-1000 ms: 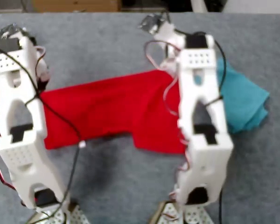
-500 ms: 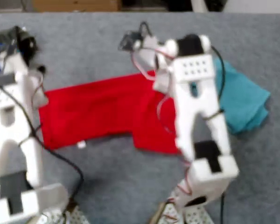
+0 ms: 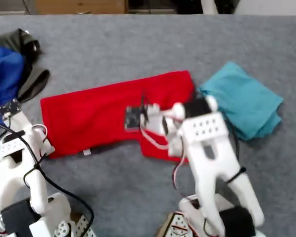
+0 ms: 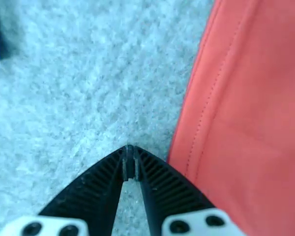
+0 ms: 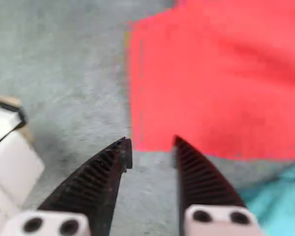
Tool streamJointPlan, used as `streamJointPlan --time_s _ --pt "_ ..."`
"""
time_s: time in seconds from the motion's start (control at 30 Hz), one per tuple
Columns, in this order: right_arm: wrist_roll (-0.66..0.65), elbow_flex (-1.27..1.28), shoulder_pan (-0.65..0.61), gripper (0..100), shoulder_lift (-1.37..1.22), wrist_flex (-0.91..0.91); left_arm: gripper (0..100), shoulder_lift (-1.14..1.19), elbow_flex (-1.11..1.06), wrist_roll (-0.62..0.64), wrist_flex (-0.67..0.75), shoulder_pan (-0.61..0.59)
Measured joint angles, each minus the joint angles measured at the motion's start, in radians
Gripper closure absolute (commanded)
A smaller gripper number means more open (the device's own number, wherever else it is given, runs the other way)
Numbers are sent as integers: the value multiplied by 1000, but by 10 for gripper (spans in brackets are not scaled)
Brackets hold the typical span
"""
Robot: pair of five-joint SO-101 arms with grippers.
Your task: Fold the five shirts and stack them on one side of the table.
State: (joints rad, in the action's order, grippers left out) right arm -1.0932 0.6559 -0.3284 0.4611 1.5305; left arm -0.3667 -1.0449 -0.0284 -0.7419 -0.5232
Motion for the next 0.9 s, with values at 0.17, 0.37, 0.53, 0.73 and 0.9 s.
streamJointPlan --time_s 0.17,0.37,0.53,0.73,0.9 --pt "-43 242 -2 819 68 -114 981 -3 -5 0 14 -3" --pt "-37 336 -2 818 69 -276 981 -3 -6 0 14 -3" --pt "-26 339 -2 818 69 -347 981 -3 -6 0 14 -3" --pt "-26 334 -2 818 -84 -443 981 -3 -6 0 14 -3" --pt "9 219 -2 820 -319 -463 981 -3 -6 0 14 -3"
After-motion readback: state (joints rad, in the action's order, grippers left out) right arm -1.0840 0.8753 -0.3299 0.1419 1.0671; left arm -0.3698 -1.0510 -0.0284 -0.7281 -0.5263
